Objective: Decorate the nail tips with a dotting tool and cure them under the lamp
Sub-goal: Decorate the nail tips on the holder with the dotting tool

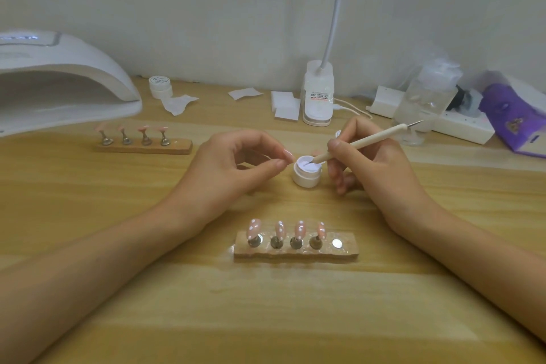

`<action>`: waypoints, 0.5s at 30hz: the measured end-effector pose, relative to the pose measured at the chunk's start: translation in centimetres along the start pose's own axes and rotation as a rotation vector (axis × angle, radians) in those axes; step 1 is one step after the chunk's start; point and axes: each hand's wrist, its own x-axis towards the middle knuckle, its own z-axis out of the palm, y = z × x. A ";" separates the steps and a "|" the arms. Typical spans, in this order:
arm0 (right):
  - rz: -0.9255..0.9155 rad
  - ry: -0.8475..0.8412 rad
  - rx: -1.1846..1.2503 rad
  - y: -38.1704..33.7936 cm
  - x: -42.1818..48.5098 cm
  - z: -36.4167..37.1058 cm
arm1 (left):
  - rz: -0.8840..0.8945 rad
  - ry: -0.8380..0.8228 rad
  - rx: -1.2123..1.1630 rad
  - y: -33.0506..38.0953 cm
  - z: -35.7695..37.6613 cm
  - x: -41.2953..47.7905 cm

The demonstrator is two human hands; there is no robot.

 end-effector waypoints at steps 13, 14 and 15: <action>0.011 -0.032 -0.022 0.2 0.1 -0.1 | -0.006 -0.016 -0.001 -0.3 0.0 0.0; 0.014 -0.033 -0.024 0.2 0.1 -0.1 | -0.007 -0.016 0.000 -0.3 0.0 0.0; 0.015 -0.032 -0.031 0.2 0.1 -0.1 | -0.007 -0.018 0.002 -0.3 0.0 0.0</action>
